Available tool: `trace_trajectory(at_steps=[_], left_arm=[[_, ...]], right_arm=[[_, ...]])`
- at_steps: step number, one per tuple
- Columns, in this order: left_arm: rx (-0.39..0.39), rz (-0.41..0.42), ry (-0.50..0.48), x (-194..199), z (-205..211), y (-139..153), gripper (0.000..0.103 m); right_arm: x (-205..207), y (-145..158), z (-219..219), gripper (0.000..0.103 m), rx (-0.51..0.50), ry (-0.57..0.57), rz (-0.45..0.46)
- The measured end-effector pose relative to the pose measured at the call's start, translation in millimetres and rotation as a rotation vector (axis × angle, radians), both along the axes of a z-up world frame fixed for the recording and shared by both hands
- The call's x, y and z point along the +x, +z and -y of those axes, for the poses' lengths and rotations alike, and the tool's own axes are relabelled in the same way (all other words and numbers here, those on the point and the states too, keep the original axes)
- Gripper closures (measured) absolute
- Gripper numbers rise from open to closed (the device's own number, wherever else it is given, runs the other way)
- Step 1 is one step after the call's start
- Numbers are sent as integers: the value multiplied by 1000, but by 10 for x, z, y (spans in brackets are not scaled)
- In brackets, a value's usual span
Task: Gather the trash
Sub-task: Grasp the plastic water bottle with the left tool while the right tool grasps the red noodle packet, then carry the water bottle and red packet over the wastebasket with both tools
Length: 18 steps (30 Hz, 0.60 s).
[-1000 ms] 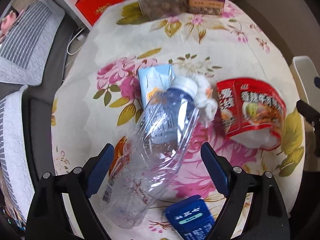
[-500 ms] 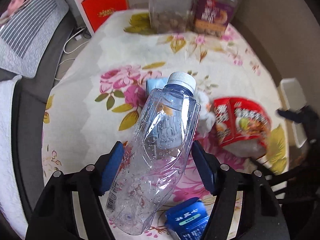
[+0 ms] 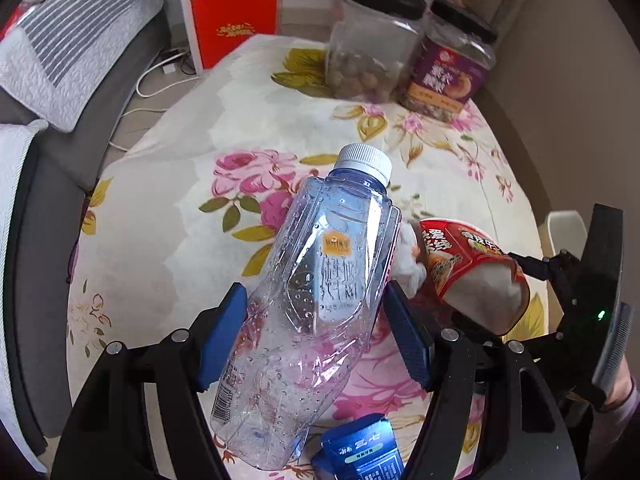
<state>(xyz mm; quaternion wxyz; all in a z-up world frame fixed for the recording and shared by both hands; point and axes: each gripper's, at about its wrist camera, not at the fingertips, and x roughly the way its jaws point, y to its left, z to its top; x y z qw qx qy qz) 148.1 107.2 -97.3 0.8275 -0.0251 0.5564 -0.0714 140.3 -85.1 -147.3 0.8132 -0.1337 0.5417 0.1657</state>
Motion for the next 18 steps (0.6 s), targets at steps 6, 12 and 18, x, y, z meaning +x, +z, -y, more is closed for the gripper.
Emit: trace_trajectory(at_steps=[6,12,18], left_arm=[[-10,47,33,22,-19,57,34],[-23,97,69,26,-16,104,34],[-38,130,104,34,-15,166,34]], right_arm=[[108,156,65,31,65,-70,39],[201,296,116,49,130,-128,85],[220,465,155,50,174,-165,144]])
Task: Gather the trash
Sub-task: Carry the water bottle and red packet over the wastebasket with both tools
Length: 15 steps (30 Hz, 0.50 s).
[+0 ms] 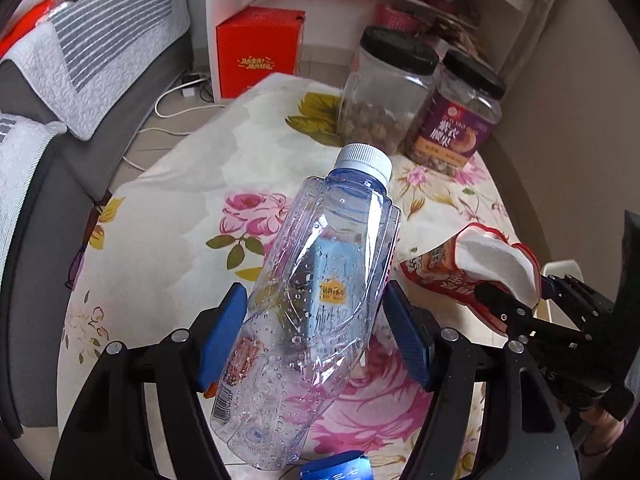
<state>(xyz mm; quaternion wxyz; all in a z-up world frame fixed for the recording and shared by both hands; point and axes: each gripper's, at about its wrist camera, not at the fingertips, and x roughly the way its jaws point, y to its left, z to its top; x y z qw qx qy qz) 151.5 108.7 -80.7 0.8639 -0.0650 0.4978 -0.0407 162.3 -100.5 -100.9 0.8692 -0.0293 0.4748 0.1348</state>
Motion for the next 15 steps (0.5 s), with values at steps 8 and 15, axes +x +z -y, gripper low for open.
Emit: trace_trajectory(at_steps=[8,15], left_arm=[[-7,32,21,-2,54,106,34],[-4,42,23,-27,136,147,34]], right_arm=[[-33,145,27,50,13,-11,47],[-58,243,144,50,22,-36,69]])
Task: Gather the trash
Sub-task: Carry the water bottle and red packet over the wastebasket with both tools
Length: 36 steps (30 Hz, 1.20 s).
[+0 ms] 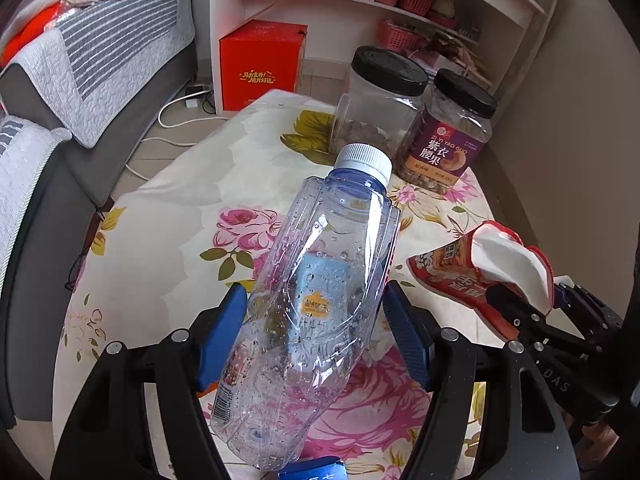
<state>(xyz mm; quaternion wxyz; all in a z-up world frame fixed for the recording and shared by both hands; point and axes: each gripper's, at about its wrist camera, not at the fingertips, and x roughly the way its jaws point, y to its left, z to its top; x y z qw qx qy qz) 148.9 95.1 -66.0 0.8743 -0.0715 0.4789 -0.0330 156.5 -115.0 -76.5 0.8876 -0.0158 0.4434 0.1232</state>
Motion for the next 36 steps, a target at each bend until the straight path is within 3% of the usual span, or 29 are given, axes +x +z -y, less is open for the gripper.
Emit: trace_trajectory(at_steps=[18,36], left_arm=[[-20,44,16,-51,370,136,34],[-20,53,-68,-97,934,162,34]], right_arm=[[-157,219,490,49,18,-106,54],[-356,450,1252,49,23,-274,95]])
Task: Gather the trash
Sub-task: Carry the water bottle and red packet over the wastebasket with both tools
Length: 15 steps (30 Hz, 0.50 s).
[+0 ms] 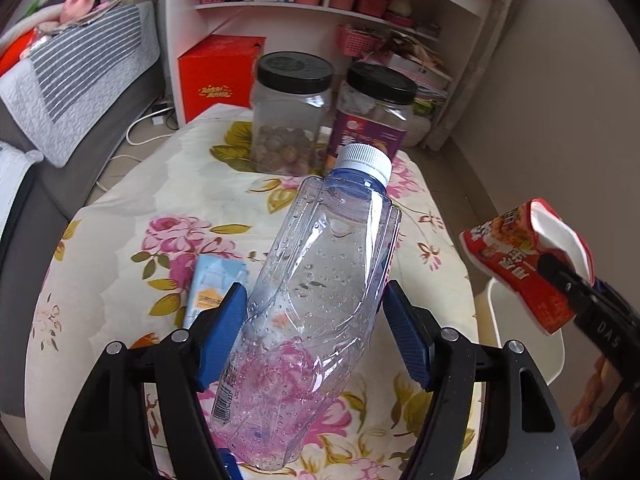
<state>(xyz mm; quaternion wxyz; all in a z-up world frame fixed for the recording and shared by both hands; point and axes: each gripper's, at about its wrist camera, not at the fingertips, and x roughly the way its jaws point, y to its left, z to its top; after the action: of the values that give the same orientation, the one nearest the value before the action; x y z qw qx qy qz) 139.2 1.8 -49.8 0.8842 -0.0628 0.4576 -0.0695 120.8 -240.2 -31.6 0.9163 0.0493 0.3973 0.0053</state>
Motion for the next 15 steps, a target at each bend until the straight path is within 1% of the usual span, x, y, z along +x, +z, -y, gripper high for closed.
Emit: trace_trajectory(at_steps=[11,15], left_arm=[[12,12,-72,-81,457,80,34],[3,16,-109,-132,692,121,34]], right_arm=[[-197,83,824,48,17,-211,-27],[-288,91,1085,49,-7,-291,-36]])
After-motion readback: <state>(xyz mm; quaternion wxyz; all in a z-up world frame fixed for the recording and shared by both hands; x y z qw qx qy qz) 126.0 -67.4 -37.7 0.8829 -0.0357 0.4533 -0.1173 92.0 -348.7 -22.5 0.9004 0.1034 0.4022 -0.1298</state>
